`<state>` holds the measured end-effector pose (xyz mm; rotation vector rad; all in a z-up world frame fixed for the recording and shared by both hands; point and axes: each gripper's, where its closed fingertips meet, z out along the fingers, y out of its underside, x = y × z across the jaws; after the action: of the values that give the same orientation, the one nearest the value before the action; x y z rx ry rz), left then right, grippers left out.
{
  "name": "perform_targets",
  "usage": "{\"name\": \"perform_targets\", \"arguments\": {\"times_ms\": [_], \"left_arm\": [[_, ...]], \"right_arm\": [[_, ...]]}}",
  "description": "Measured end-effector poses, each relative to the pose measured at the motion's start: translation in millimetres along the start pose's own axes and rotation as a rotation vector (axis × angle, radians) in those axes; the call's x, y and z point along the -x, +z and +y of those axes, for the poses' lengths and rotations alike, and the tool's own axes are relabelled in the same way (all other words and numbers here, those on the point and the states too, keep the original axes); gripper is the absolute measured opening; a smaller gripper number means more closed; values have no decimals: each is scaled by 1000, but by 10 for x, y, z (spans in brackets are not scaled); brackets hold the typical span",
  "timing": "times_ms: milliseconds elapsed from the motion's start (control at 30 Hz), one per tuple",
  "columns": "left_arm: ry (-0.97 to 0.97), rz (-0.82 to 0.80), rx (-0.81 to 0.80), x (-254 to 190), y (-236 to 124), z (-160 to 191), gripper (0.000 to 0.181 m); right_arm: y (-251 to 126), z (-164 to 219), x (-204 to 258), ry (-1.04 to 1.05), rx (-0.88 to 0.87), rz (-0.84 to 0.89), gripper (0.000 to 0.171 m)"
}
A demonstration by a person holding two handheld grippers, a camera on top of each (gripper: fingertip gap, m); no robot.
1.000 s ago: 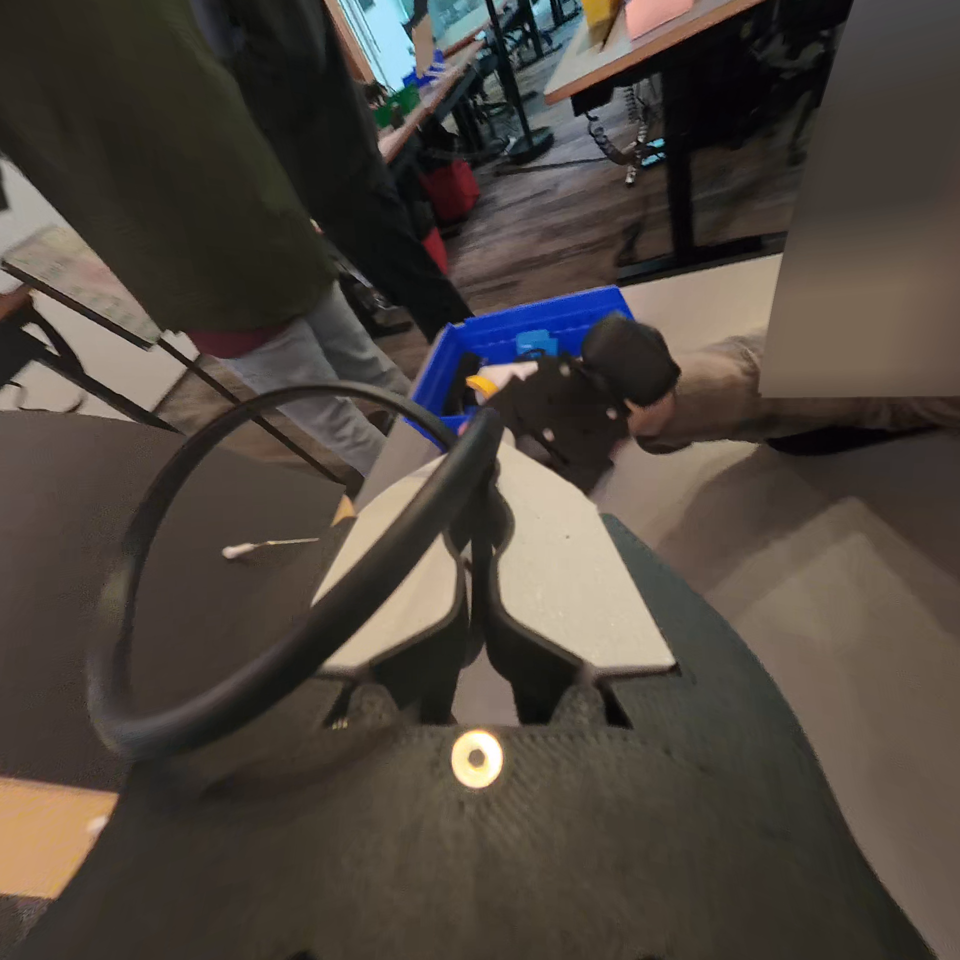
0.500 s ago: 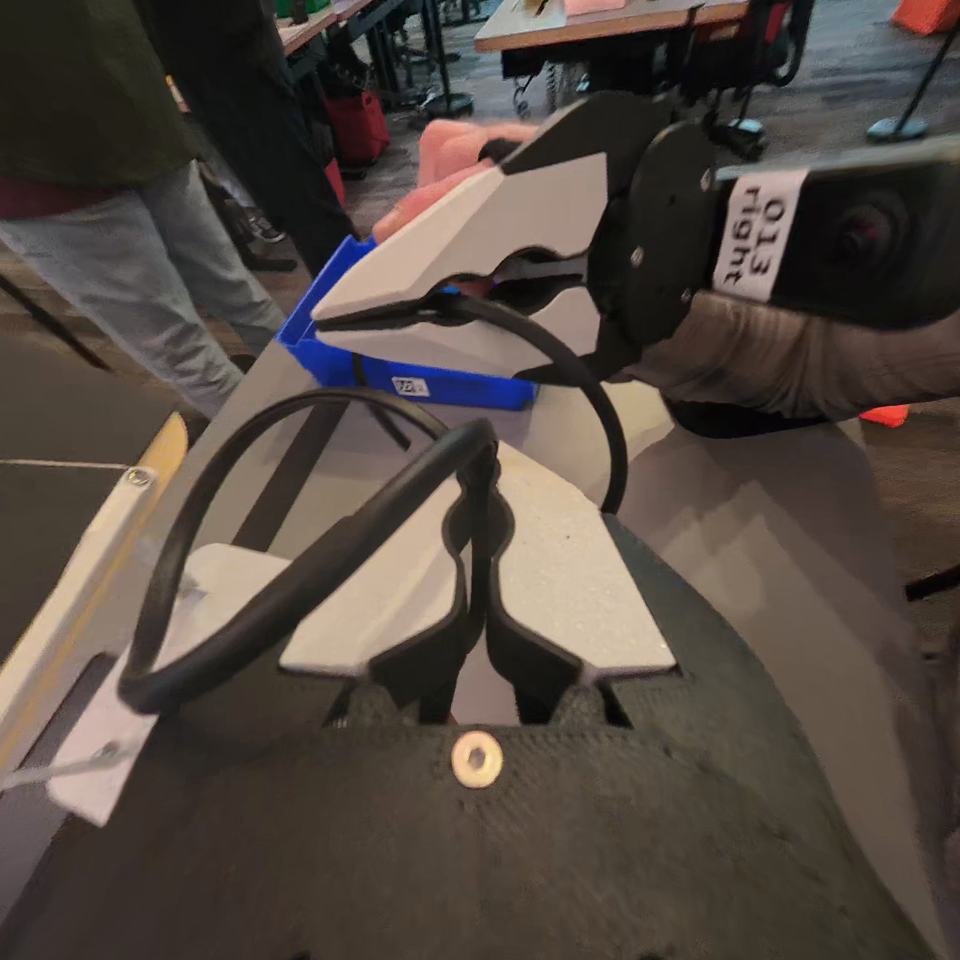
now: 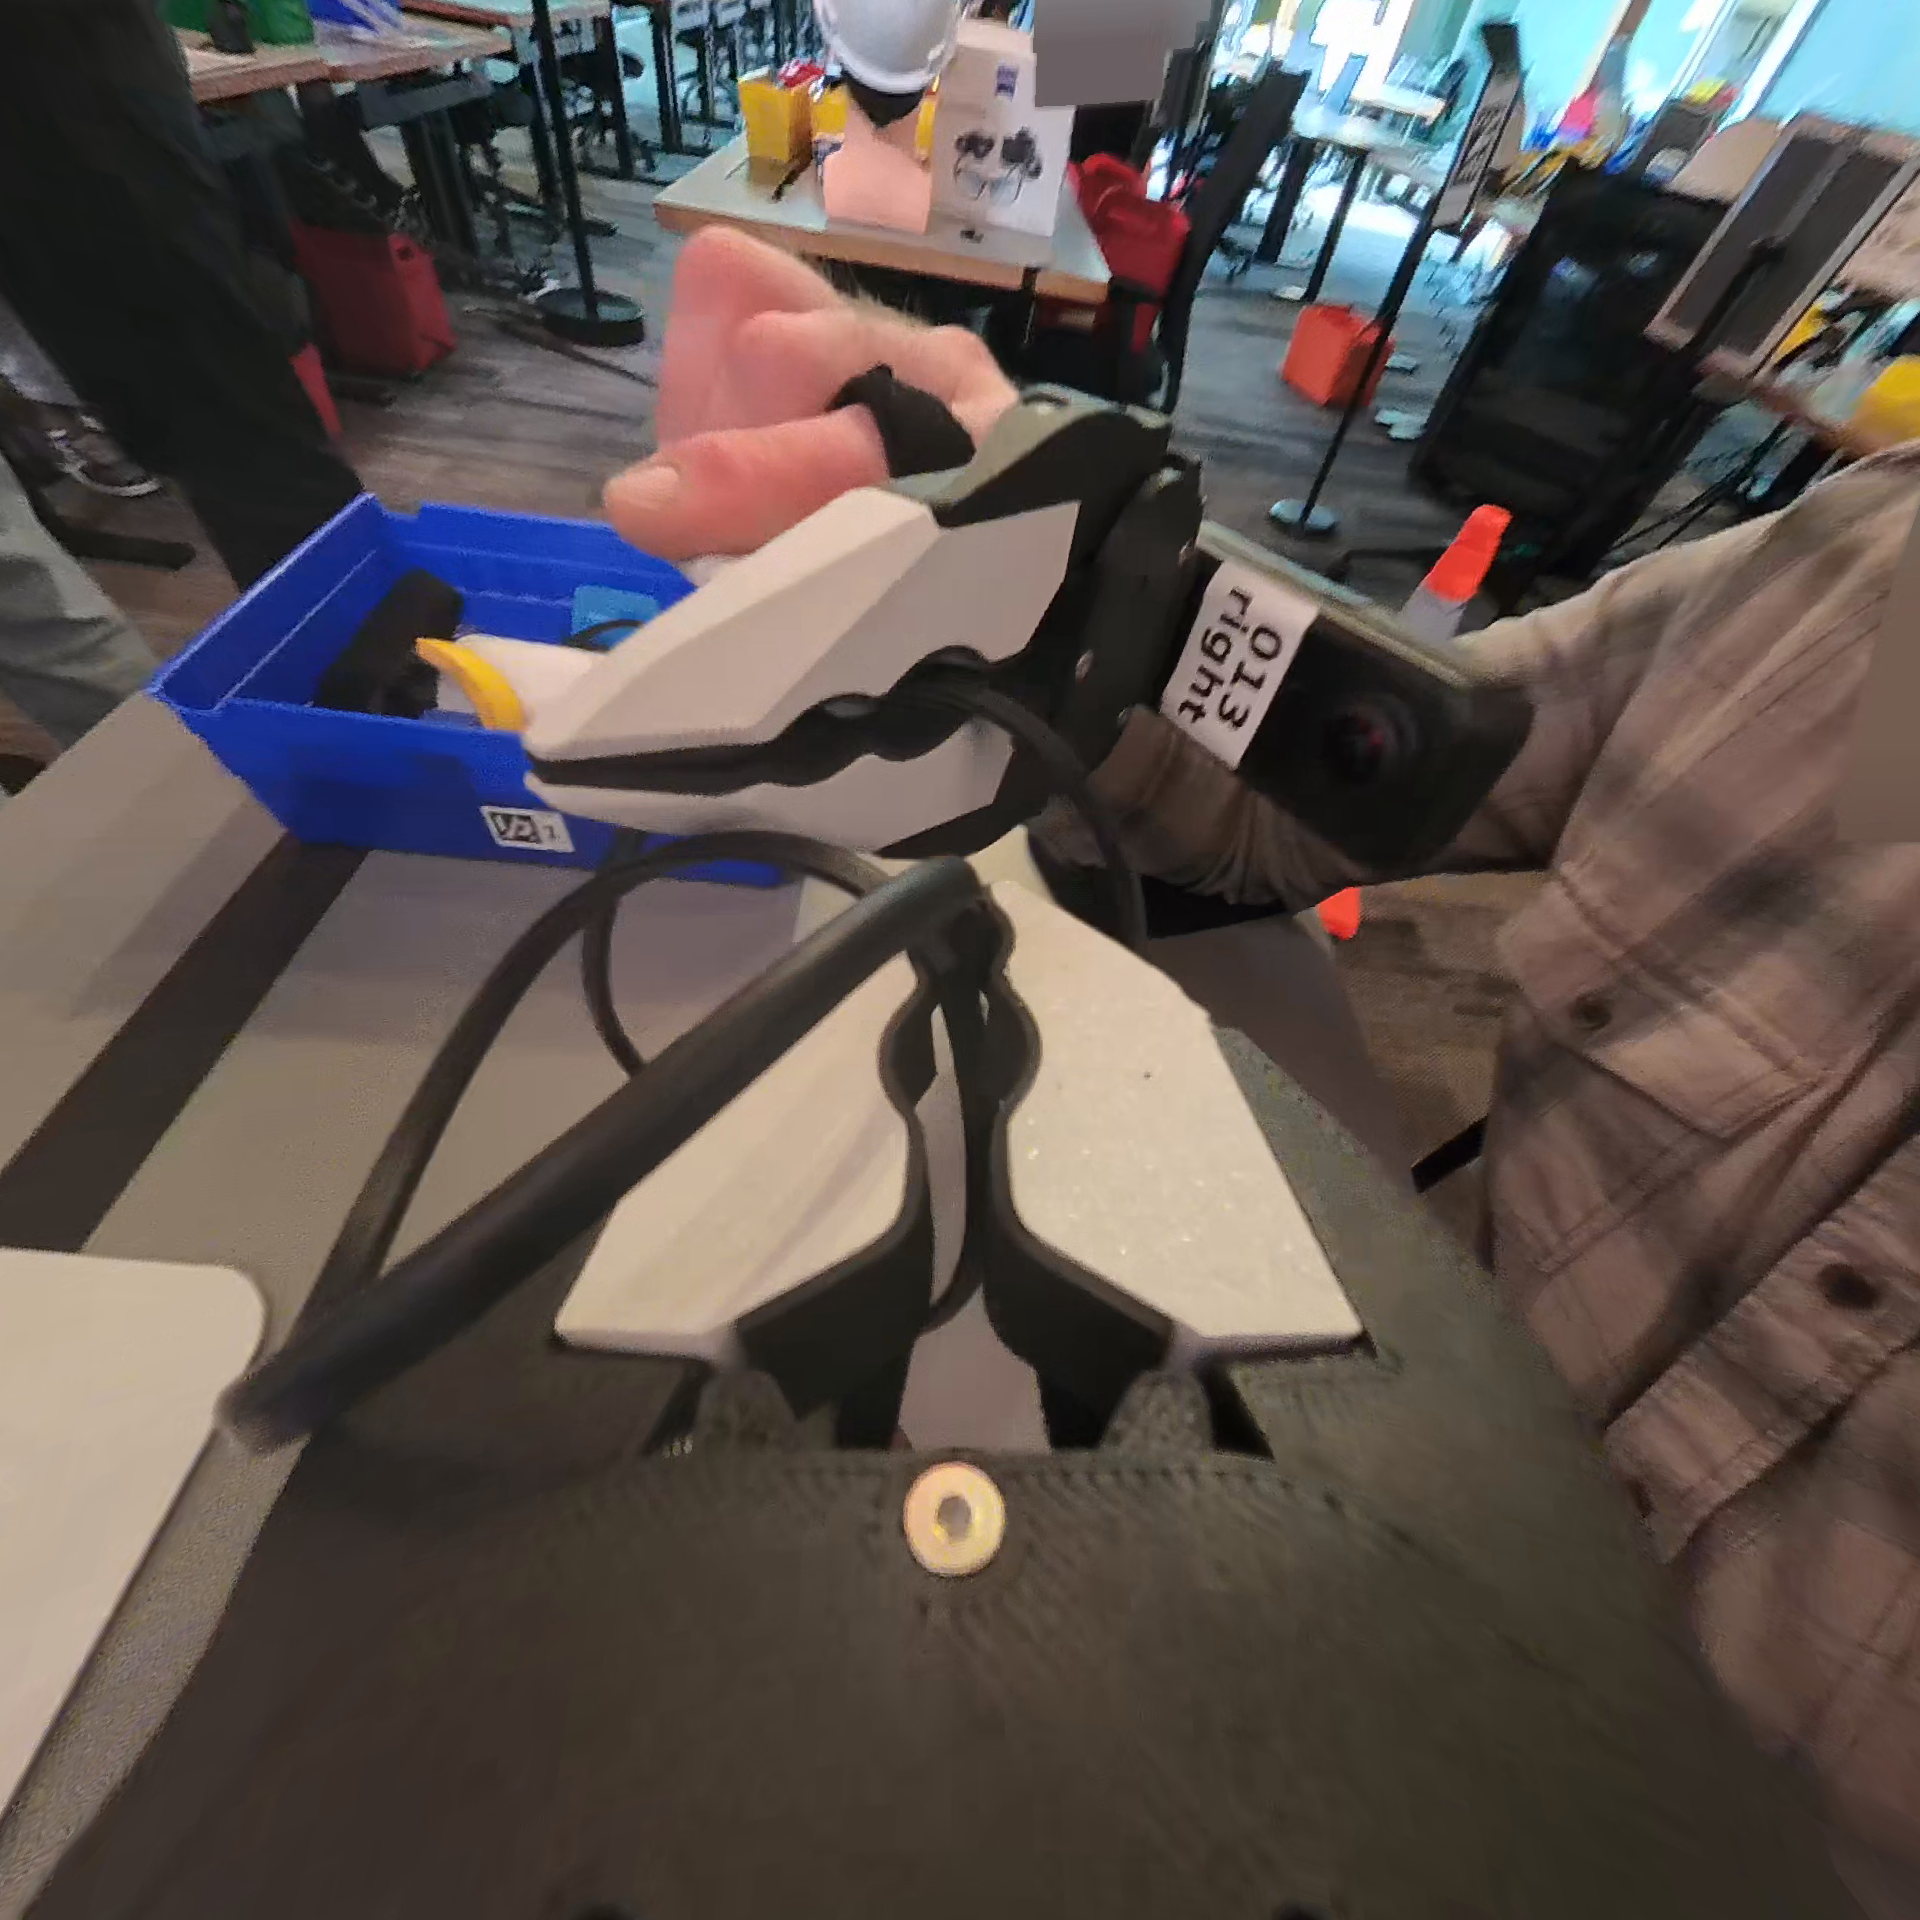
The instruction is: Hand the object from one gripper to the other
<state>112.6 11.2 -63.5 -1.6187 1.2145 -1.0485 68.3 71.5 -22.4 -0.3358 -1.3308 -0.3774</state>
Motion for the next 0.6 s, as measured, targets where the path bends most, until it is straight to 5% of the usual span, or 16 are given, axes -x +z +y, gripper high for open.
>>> {"name": "perform_targets", "arguments": {"times_ms": [600], "left_arm": [[-151, -9, 77, -37, 280, 255, 36]], "right_arm": [[122, 25, 241, -224, 70, 41, 0]]}}
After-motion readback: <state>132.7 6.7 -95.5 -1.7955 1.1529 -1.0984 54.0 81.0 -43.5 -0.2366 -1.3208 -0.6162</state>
